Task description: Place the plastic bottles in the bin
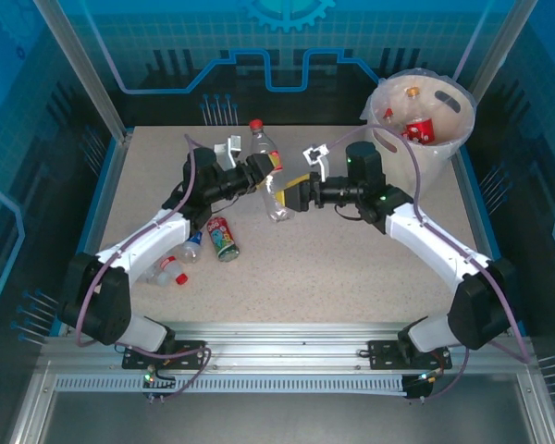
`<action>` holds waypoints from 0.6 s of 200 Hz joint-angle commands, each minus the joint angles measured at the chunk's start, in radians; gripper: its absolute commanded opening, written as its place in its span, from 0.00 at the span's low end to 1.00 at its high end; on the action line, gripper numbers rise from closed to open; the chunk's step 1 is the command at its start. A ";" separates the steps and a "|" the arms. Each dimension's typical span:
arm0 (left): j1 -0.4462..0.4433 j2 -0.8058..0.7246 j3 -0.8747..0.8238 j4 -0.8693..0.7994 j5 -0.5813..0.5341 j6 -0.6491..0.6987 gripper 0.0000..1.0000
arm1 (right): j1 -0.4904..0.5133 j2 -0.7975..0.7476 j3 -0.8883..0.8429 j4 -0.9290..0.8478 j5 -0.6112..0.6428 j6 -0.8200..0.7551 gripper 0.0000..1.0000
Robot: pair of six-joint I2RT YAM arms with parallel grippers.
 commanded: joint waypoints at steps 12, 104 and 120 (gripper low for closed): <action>-0.039 -0.024 0.050 -0.196 -0.019 0.304 0.53 | -0.125 -0.059 0.063 -0.096 0.042 -0.036 0.84; -0.160 -0.004 0.060 -0.219 -0.079 0.675 0.52 | -0.053 0.079 0.235 -0.238 0.184 -0.022 0.85; -0.175 -0.008 0.066 -0.212 -0.086 0.702 0.52 | -0.039 0.111 0.255 -0.248 0.176 -0.024 0.84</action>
